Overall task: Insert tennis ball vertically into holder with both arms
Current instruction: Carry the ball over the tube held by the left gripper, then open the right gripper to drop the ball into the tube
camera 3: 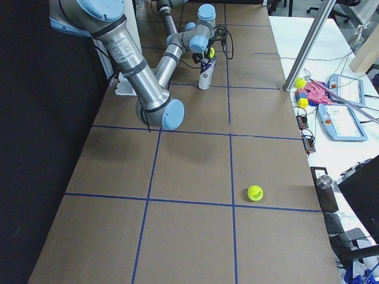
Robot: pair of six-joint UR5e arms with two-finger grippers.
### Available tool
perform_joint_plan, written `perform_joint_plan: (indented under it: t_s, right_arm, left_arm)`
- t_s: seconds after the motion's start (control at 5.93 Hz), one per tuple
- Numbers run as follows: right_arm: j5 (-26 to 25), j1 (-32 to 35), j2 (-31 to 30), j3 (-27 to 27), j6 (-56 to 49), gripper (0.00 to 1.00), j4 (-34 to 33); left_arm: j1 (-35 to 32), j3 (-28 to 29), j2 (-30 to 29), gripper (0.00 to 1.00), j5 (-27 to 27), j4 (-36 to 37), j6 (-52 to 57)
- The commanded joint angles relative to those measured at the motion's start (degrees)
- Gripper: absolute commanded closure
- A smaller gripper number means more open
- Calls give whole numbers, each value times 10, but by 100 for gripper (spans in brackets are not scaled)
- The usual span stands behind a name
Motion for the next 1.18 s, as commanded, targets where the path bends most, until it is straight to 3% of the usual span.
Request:
perform_joint_plan:
  t_s: [0.0, 0.17, 0.34, 0.51, 0.67, 1.01]
  right_arm:
    - [-15, -1, 4, 1, 1, 8, -22]
    - [-17, -1, 5, 1, 1, 1, -26]
    - [-13, 1, 4, 5, 0, 1, -26]
    - [11, 40, -6, 13, -1, 1, -27]
    - [66, 106, -73, 12, -39, 1, -21]
    - [65, 192, -170, 2, -257, 1, -20]
  left_arm:
    - [0, 0, 1, 23, 0, -2, 0]
    - [0, 0, 1, 23, 0, -3, 0]
    - [0, 0, 1, 23, 0, -3, 0]
    - [0, 0, 2, 22, 0, -3, 0]
    - [0, 0, 3, 22, 0, -4, 0]
    - [2, 0, 2, 14, 0, -4, 0]
